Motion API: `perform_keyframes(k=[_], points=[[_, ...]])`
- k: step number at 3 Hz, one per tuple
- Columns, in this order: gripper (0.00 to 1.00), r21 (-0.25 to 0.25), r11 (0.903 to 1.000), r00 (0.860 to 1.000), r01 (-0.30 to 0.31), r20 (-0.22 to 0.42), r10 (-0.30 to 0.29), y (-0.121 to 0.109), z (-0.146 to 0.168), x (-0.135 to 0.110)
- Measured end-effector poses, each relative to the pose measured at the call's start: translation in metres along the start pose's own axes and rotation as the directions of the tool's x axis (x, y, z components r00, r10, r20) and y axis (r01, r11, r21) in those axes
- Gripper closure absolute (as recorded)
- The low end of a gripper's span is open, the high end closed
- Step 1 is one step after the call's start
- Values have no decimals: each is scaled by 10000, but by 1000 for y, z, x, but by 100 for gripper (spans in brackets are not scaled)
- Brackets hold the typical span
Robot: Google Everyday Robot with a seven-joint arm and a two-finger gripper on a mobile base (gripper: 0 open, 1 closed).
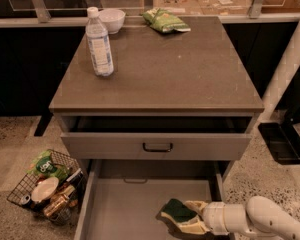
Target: Place sponge into middle drawer
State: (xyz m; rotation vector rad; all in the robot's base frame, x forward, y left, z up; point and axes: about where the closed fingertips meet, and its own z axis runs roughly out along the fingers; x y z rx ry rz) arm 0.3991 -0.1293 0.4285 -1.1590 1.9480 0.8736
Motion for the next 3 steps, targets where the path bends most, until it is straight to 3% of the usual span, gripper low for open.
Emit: perform_keyframes(k=[1, 3], points=[[100, -274, 9996, 9991, 59, -418, -70, -16, 21, 18], [52, -369, 9993, 9991, 76, -420, -91, -15, 25, 17]])
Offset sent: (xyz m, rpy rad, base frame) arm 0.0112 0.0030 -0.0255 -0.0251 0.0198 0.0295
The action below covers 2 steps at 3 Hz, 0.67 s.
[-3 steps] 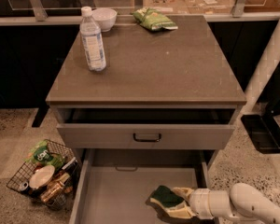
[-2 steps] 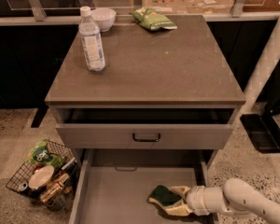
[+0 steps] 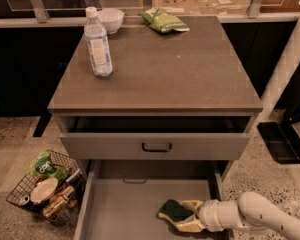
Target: Place sponge into middle drawer
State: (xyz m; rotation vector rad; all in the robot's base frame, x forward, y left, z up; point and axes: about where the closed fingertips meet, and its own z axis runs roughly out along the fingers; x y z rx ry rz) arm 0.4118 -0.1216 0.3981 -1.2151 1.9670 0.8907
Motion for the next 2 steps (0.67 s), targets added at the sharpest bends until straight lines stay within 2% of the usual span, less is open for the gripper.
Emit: perform_keyframes(k=[2], points=[[7, -68, 10000, 10000, 3, 14, -3, 2, 3, 0]])
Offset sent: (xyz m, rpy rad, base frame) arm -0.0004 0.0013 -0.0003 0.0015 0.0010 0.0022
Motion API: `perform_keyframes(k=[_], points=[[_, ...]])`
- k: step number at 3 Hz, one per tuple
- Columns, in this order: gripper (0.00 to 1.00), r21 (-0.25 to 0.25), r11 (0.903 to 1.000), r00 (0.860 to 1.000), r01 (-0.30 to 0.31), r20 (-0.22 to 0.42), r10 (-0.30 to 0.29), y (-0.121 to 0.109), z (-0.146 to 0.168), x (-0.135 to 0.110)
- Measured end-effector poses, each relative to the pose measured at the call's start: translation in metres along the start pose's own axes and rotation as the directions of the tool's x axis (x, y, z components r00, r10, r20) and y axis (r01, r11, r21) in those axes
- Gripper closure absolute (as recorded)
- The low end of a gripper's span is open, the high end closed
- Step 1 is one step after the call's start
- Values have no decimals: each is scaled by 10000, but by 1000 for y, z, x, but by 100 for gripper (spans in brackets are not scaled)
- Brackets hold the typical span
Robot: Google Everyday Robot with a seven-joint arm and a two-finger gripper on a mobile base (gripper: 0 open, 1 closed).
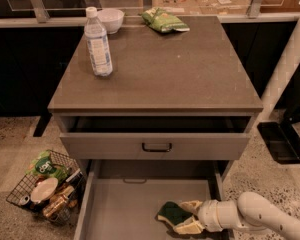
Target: Place sponge into middle drawer
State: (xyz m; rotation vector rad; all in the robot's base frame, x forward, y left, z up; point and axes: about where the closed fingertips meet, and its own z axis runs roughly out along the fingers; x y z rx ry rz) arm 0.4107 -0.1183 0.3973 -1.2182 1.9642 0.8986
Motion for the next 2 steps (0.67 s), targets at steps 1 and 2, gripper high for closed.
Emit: perform_keyframes(k=[1, 2], points=[[0, -25, 10000, 10000, 1, 5, -1, 1, 1, 0], [0, -26, 10000, 10000, 1, 5, -1, 1, 1, 0]])
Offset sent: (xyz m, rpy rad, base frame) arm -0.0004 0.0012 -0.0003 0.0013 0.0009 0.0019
